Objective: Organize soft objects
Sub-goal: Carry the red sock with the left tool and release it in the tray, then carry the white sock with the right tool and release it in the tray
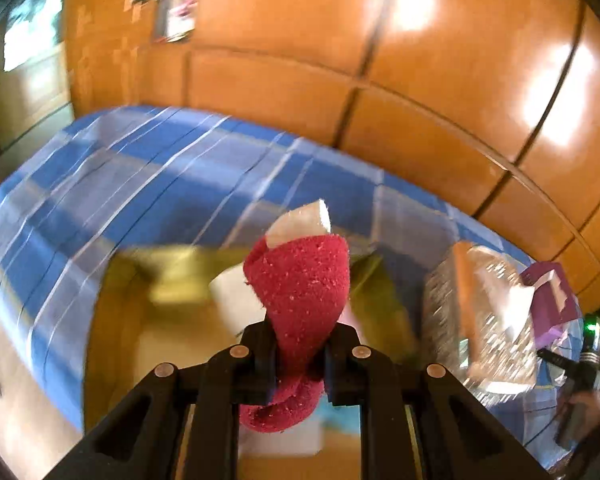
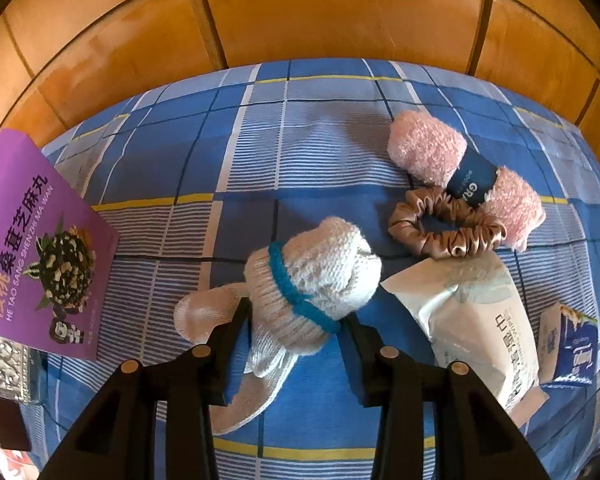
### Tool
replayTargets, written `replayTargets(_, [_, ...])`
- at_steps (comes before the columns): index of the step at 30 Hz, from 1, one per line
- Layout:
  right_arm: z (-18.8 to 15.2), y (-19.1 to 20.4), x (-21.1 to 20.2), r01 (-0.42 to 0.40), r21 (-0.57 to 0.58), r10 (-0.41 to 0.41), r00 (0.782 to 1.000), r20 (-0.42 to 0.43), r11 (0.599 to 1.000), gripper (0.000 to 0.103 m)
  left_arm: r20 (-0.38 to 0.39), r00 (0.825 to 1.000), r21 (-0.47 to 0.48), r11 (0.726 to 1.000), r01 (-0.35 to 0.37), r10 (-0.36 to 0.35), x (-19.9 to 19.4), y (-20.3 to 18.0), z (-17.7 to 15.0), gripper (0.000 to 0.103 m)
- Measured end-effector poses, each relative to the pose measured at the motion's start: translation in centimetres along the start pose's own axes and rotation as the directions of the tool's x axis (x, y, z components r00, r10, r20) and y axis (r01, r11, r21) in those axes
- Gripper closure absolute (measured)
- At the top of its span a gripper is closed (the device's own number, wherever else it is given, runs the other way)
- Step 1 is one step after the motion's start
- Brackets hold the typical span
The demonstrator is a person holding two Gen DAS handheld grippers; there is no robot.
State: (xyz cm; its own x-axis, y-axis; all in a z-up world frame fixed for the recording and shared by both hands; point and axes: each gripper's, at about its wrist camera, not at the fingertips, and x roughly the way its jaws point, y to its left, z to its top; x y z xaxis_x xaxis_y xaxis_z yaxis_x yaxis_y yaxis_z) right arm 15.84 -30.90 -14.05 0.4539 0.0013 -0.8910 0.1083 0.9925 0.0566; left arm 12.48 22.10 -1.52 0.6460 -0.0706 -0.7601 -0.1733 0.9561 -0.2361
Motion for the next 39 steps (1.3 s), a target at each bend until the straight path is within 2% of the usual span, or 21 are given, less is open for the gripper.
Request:
replayTargets(4, [-0.1, 0.1, 0.0, 0.011, -0.014, -0.011, 1.000, 0.009, 1.000, 0.062, -0.003, 1.000, -0.099, 0.995, -0.003, 0.003, -1.4, 3.6, -3.0, 0.085])
replayTargets(9, [-0.1, 0.3, 0.1, 0.022, -0.024, -0.022, 1.000, 0.017, 0.999, 0.063, -0.012, 1.000, -0.144, 0.989, -0.029, 0.028, -2.7, 5.5, -6.5, 0.084])
replayTargets(13, [-0.2, 0.5, 0.1, 0.030, -0.027, -0.029, 0.999, 0.025, 0.999, 0.063, -0.038, 0.997, -0.167, 0.983, -0.071, 0.066, -1.6, 6.4, -7.7, 0.079])
replayTargets(16, [-0.2, 0.6, 0.0, 0.034, -0.026, -0.033, 0.999, 0.030, 0.999, 0.063, -0.048, 0.993, -0.159, 0.981, -0.110, 0.104, -0.7, 6.6, -8.0, 0.064])
replayTargets(17, [-0.3, 0.6, 0.0, 0.035, -0.026, -0.034, 0.999, 0.031, 0.999, 0.063, -0.048, 0.992, -0.155, 0.980, -0.121, 0.115, -0.7, 6.6, -8.2, 0.053])
replayTargets(18, [-0.3, 0.6, 0.0, 0.037, -0.027, -0.036, 0.999, 0.033, 0.999, 0.063, -0.040, 0.991, -0.149, 0.980, -0.131, 0.127, -0.9, 6.5, -8.5, 0.044])
replayTargets(20, [-0.4, 0.7, 0.0, 0.041, -0.028, -0.040, 0.999, 0.037, 0.999, 0.063, -0.026, 0.989, -0.136, 0.979, -0.149, 0.147, -1.1, 6.3, -8.7, 0.038])
replayTargets(24, [-0.5, 0.8, -0.3, 0.051, -0.032, -0.050, 0.998, 0.046, 0.998, 0.063, 0.015, 0.978, -0.069, 0.976, -0.206, 0.208, -2.2, 5.2, -9.1, 0.035])
replayTargets(30, [-0.5, 1.3, -0.7, 0.080, -0.045, -0.077, 0.995, 0.065, 0.996, 0.063, 0.135, 0.968, 0.076, 0.971, -0.225, 0.214, -4.6, 2.0, -9.2, 0.026])
replayTargets(35, [0.1, 1.0, -1.2, 0.084, -0.025, -0.083, 0.995, 0.062, 0.996, 0.064, 0.166, 0.967, 0.131, 0.968, -0.214, 0.191, -5.6, 0.2, -9.4, 0.021])
replayTargets(39, [1.9, 0.9, -3.0, 0.092, -0.013, -0.091, 0.992, 0.089, 0.996, 0.064, 0.164, 0.970, 0.166, 0.964, -0.208, 0.181, -5.6, -0.9, -9.7, 0.021])
